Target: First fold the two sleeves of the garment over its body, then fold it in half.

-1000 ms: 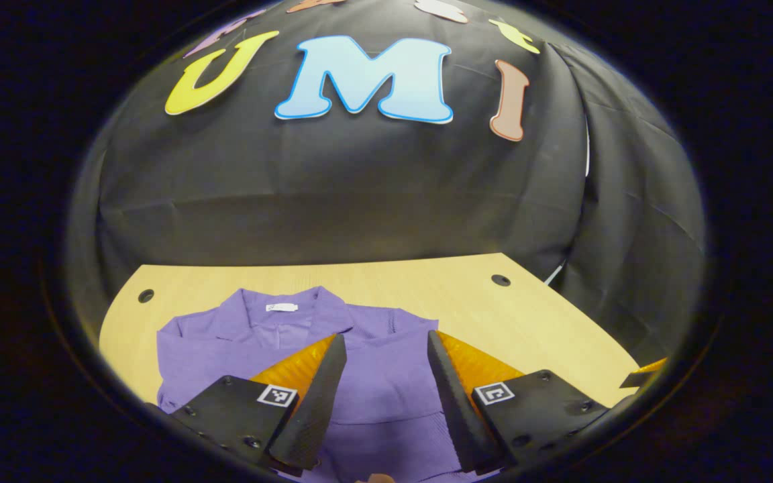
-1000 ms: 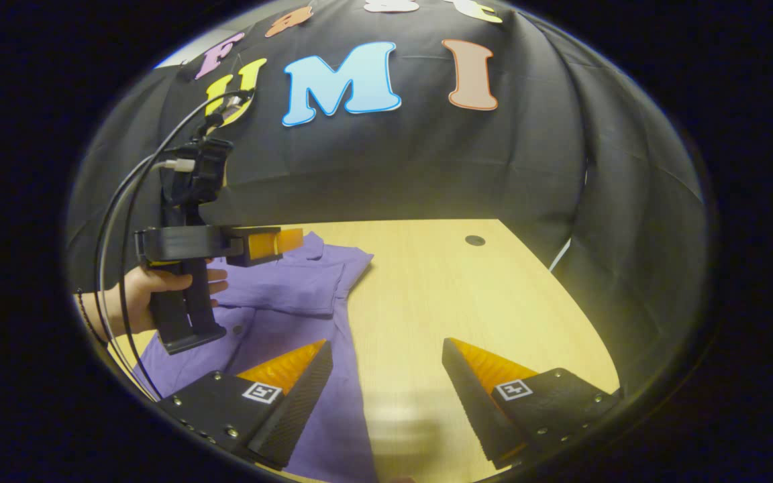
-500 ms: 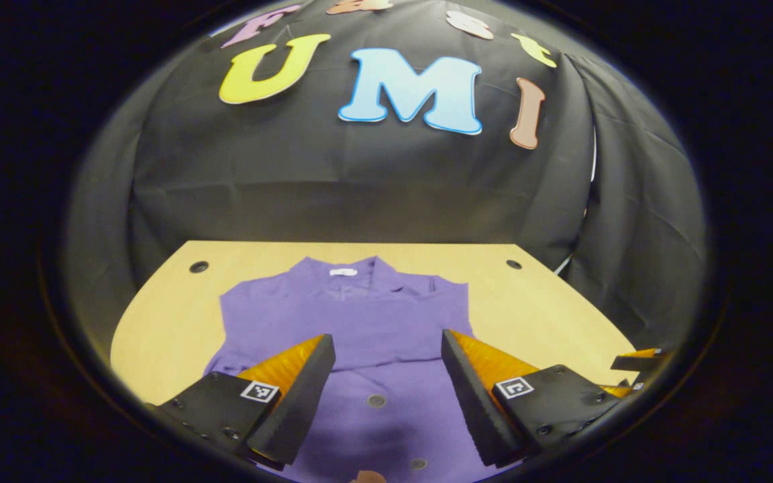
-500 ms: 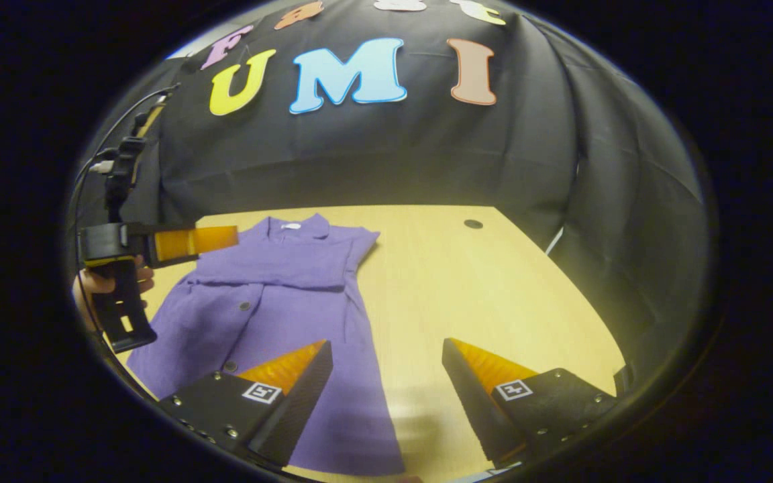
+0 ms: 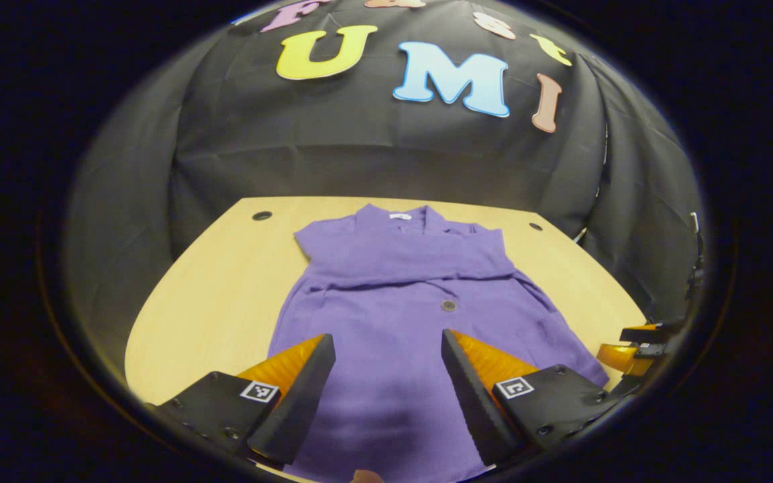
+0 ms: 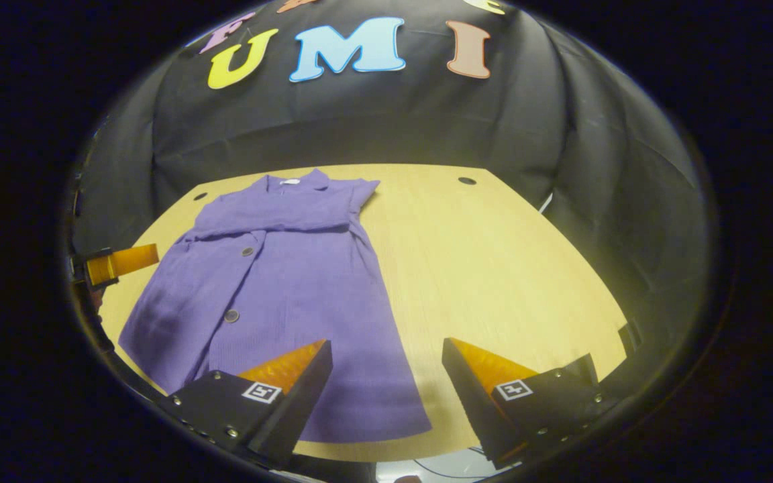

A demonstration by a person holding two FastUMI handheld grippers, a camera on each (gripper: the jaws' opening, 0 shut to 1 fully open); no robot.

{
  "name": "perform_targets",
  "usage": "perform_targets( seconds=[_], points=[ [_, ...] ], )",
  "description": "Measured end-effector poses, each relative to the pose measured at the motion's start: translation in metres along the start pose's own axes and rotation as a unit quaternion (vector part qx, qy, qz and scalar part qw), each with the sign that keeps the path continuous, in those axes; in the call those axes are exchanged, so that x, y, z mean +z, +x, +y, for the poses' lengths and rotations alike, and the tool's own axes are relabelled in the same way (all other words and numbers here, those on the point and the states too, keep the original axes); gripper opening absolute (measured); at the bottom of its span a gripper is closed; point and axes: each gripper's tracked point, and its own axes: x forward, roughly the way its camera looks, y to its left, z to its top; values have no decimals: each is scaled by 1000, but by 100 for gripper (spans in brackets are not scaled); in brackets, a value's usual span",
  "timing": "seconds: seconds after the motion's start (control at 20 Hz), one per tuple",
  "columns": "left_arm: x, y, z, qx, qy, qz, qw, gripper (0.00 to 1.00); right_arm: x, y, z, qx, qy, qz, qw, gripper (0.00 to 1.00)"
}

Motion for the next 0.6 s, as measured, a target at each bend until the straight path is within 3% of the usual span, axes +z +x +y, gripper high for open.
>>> perform_targets(
  seconds=[0.25,0.6],
  points=[
    [-52,-37,39,10,14,30,999,100,-24,-6,10,0,18,10,1000,100],
    [-124,-79,91,39,15,71,997,100,-57,3,-10,-35,41,40,998,99]
  ],
)
